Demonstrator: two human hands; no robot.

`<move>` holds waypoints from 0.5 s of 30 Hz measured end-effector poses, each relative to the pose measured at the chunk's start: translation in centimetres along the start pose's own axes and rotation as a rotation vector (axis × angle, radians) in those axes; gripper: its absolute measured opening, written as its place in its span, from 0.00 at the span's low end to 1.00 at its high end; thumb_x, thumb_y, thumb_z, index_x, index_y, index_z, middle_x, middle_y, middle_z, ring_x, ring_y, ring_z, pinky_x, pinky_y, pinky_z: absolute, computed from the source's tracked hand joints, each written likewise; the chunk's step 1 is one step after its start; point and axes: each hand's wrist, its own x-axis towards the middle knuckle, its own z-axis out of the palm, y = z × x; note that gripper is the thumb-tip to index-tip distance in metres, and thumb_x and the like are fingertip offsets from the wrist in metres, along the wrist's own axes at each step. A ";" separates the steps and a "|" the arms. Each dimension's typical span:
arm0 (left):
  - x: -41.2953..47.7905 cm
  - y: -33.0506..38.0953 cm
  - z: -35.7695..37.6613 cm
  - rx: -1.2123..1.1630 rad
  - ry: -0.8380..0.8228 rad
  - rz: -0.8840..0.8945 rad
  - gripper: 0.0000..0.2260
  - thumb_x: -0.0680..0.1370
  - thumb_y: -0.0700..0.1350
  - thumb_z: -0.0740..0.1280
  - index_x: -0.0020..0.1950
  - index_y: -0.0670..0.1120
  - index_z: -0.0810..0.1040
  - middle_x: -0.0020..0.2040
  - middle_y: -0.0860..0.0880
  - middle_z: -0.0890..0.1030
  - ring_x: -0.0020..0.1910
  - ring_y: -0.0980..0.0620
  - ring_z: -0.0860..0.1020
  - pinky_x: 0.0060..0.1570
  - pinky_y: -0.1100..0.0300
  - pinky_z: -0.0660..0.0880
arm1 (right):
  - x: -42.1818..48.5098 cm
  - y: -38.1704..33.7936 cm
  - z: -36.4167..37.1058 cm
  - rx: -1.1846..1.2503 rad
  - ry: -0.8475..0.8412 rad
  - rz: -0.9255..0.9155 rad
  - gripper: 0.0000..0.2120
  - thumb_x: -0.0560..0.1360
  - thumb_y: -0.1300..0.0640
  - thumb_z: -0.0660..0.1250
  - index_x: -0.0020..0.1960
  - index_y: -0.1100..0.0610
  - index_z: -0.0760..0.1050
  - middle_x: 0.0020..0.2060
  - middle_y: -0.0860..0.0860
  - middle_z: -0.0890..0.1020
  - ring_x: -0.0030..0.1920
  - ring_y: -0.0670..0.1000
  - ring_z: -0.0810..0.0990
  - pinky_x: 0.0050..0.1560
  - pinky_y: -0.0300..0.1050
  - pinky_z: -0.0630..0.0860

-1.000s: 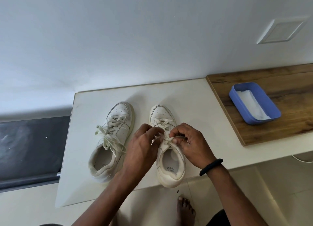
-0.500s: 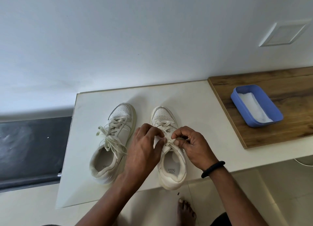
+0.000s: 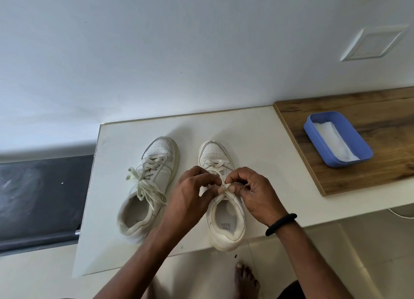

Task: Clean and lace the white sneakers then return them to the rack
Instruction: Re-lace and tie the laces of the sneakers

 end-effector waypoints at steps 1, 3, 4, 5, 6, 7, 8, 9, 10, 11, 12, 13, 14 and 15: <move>0.1 -0.1 -0.1 0.015 -0.014 0.018 0.04 0.76 0.52 0.73 0.50 0.55 0.83 0.48 0.59 0.78 0.50 0.58 0.76 0.47 0.63 0.72 | 0.0 -0.1 0.0 -0.004 0.000 -0.003 0.09 0.75 0.64 0.71 0.45 0.49 0.80 0.44 0.46 0.83 0.47 0.43 0.81 0.47 0.34 0.76; 0.2 -0.3 -0.2 0.095 -0.020 0.087 0.05 0.76 0.52 0.73 0.50 0.55 0.82 0.50 0.58 0.78 0.52 0.55 0.76 0.51 0.59 0.73 | -0.1 -0.2 0.0 -0.019 0.001 -0.012 0.10 0.75 0.64 0.72 0.45 0.49 0.80 0.44 0.45 0.82 0.47 0.43 0.81 0.47 0.33 0.76; 0.2 -0.4 -0.3 0.159 -0.018 0.129 0.06 0.77 0.52 0.71 0.52 0.54 0.82 0.53 0.58 0.78 0.53 0.53 0.75 0.52 0.58 0.74 | -0.1 -0.2 0.0 -0.026 0.002 -0.016 0.10 0.75 0.64 0.72 0.45 0.49 0.80 0.44 0.45 0.82 0.47 0.43 0.81 0.47 0.32 0.76; 0.2 -0.6 -0.3 0.228 -0.014 0.172 0.07 0.78 0.52 0.70 0.54 0.54 0.82 0.55 0.57 0.79 0.54 0.52 0.75 0.52 0.55 0.75 | 0.0 -0.2 0.0 -0.029 0.003 -0.016 0.09 0.75 0.64 0.72 0.45 0.50 0.80 0.44 0.45 0.82 0.47 0.43 0.81 0.47 0.32 0.76; 0.2 -0.8 -0.2 0.286 -0.010 0.208 0.09 0.79 0.52 0.68 0.57 0.54 0.82 0.57 0.57 0.79 0.55 0.51 0.75 0.52 0.52 0.76 | 0.0 -0.2 0.0 -0.029 0.003 -0.013 0.08 0.75 0.64 0.72 0.46 0.51 0.81 0.44 0.45 0.83 0.47 0.43 0.81 0.48 0.32 0.76; 0.2 -0.9 -0.2 0.319 -0.008 0.229 0.10 0.79 0.51 0.67 0.60 0.54 0.82 0.59 0.56 0.79 0.55 0.50 0.75 0.51 0.51 0.77 | 0.0 -0.1 0.0 -0.028 0.004 -0.008 0.08 0.75 0.64 0.72 0.46 0.52 0.81 0.44 0.45 0.83 0.47 0.43 0.82 0.48 0.33 0.76; 0.2 -1.0 -0.2 0.329 -0.006 0.238 0.11 0.79 0.50 0.67 0.61 0.55 0.81 0.59 0.55 0.78 0.55 0.50 0.75 0.50 0.50 0.77 | 0.0 -0.1 -0.1 -0.029 0.005 -0.004 0.07 0.75 0.64 0.72 0.46 0.52 0.81 0.44 0.45 0.83 0.47 0.43 0.82 0.48 0.33 0.76; 0.2 -1.0 -0.3 0.327 0.000 0.241 0.11 0.79 0.50 0.67 0.61 0.55 0.82 0.58 0.54 0.78 0.54 0.49 0.75 0.50 0.50 0.77 | 0.0 -0.1 -0.1 -0.032 0.005 -0.003 0.07 0.75 0.64 0.72 0.46 0.52 0.81 0.44 0.45 0.83 0.47 0.43 0.82 0.48 0.33 0.76; 0.2 -1.0 -0.3 0.323 0.004 0.241 0.11 0.78 0.49 0.69 0.60 0.54 0.82 0.57 0.53 0.78 0.53 0.48 0.75 0.49 0.50 0.77 | 0.0 -0.2 -0.1 -0.036 0.003 -0.005 0.07 0.75 0.64 0.72 0.46 0.52 0.81 0.44 0.45 0.83 0.47 0.43 0.82 0.48 0.32 0.76; 0.3 -0.9 -0.4 0.317 0.004 0.235 0.10 0.78 0.48 0.70 0.58 0.54 0.83 0.56 0.53 0.78 0.53 0.47 0.75 0.48 0.50 0.77 | 0.0 -0.2 -0.1 -0.040 0.002 -0.008 0.07 0.75 0.64 0.72 0.46 0.52 0.81 0.44 0.45 0.83 0.47 0.43 0.81 0.47 0.32 0.76; 0.4 -0.9 -0.5 0.312 0.005 0.227 0.08 0.78 0.48 0.71 0.56 0.54 0.83 0.55 0.53 0.77 0.52 0.47 0.74 0.48 0.50 0.77 | 0.0 -0.2 0.0 -0.042 0.002 -0.010 0.08 0.75 0.64 0.72 0.46 0.51 0.81 0.44 0.45 0.83 0.47 0.43 0.81 0.47 0.32 0.75; 0.5 -0.9 -0.5 0.307 0.004 0.220 0.07 0.78 0.50 0.70 0.55 0.54 0.83 0.54 0.53 0.77 0.53 0.47 0.74 0.49 0.49 0.77 | 0.0 -0.3 0.0 -0.040 0.005 -0.009 0.08 0.75 0.64 0.72 0.46 0.51 0.81 0.44 0.45 0.83 0.47 0.43 0.81 0.47 0.31 0.75; 0.5 -0.8 -0.6 0.306 0.002 0.214 0.07 0.78 0.52 0.68 0.53 0.53 0.83 0.54 0.54 0.77 0.53 0.47 0.74 0.49 0.49 0.76 | -0.1 -0.3 0.0 -0.037 0.007 -0.006 0.09 0.75 0.64 0.71 0.45 0.50 0.81 0.43 0.45 0.83 0.47 0.42 0.81 0.47 0.31 0.75; 0.5 -0.7 -0.6 0.313 -0.003 0.205 0.10 0.78 0.55 0.64 0.52 0.53 0.82 0.55 0.54 0.77 0.55 0.47 0.74 0.50 0.49 0.76 | -0.1 -0.3 0.0 -0.036 0.008 -0.002 0.09 0.75 0.64 0.72 0.45 0.50 0.80 0.43 0.44 0.83 0.47 0.42 0.81 0.47 0.31 0.75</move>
